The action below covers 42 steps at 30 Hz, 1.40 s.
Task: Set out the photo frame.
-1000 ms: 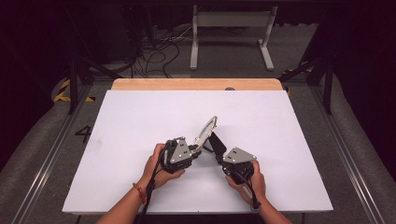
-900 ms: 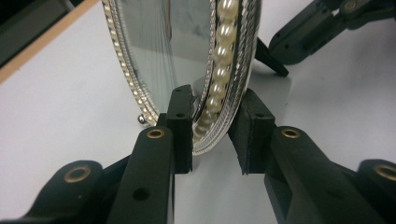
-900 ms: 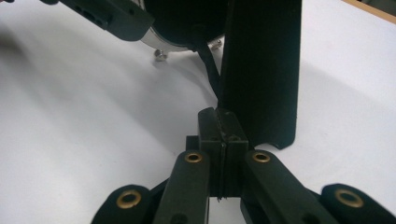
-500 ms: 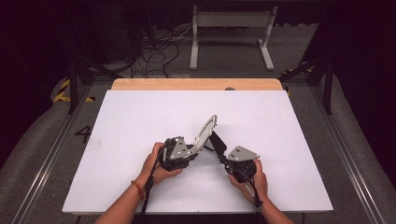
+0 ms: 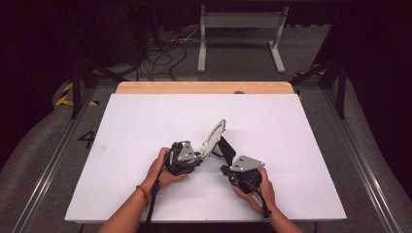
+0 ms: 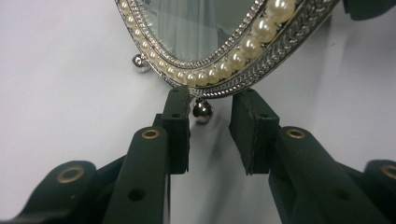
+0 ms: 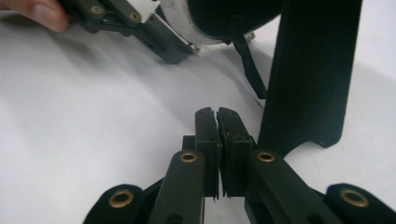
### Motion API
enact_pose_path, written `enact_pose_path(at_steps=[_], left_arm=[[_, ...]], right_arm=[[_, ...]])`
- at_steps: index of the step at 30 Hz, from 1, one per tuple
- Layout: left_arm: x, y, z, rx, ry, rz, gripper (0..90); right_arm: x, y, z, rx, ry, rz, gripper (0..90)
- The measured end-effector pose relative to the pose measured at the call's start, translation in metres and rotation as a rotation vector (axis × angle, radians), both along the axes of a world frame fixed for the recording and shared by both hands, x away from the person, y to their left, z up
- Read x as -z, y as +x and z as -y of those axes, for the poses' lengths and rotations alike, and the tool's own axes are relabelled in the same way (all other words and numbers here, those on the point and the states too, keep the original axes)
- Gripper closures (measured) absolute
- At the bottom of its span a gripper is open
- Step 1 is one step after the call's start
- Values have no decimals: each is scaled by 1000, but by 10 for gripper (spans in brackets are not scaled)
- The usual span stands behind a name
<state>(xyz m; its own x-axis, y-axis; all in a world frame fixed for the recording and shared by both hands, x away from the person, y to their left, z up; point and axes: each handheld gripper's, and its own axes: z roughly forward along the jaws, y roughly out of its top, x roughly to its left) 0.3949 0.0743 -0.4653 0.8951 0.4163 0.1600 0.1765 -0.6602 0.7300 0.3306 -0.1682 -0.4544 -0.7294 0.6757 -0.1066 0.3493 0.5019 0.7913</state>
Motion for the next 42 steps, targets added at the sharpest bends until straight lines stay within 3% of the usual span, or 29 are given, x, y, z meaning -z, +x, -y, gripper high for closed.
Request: enact_pose_path(at_steps=[4,8,11,14,17,20,21,28,34,42], left_arm=[[-4,-3,-1,17,-19,6,660],[-15,-14,2,32,-72,42,604],[-22,-24,10,33,-96,88,579],[-24,-26,12,15,-95,113,595],[-24,-25,11,-1,-100,122,685],[-25,-26,11,8,-80,141,706],[-25,-26,11,8,-80,141,710],[-27,-31,14,6,-55,167,724],[-26,-37,19,2,-83,152,721],[-26,-42,26,-2,-67,176,724]], right_arm=[[2,4,4,41,-6,3,881],[2,7,8,55,20,-13,881],[1,6,4,43,3,-8,860],[3,5,0,34,-2,-9,882],[5,5,-3,31,-17,-4,900],[6,9,3,59,0,-13,900],[6,10,5,56,20,-25,900],[5,11,8,48,11,-27,900],[5,12,12,59,14,-36,900],[3,15,20,75,-8,-32,900]])
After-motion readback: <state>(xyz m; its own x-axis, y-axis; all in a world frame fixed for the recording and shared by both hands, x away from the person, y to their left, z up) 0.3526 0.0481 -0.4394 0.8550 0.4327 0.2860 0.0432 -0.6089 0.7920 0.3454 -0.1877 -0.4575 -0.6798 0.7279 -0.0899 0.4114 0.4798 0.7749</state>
